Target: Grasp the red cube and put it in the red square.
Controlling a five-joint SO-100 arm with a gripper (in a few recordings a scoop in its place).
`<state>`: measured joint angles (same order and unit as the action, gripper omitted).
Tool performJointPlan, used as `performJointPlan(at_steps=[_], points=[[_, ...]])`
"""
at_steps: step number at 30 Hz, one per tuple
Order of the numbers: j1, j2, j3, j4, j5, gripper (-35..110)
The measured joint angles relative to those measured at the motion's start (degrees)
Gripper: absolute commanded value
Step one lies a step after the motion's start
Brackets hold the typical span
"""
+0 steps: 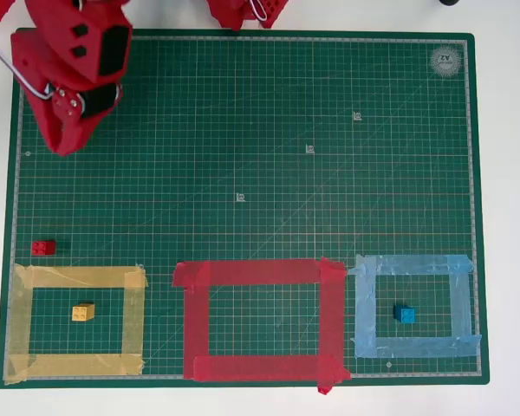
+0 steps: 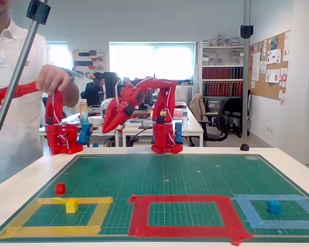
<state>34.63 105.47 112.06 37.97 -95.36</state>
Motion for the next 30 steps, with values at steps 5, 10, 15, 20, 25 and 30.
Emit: performJointPlan(at_steps=[5, 10, 15, 20, 25, 30], points=[[2.11, -11.95, -0.79, -17.05, -0.88, -1], [2.90, -21.45, -3.34, -24.52, -1.32, -1], [2.46, -27.42, -1.85, -35.77, -2.81, 0], [1.41, -34.37, -1.93, -45.62, -2.99, 4], [0.88, -39.11, -3.43, -47.81, -2.99, 7], [0.97, -41.48, -4.39, -48.16, -3.34, 7]])
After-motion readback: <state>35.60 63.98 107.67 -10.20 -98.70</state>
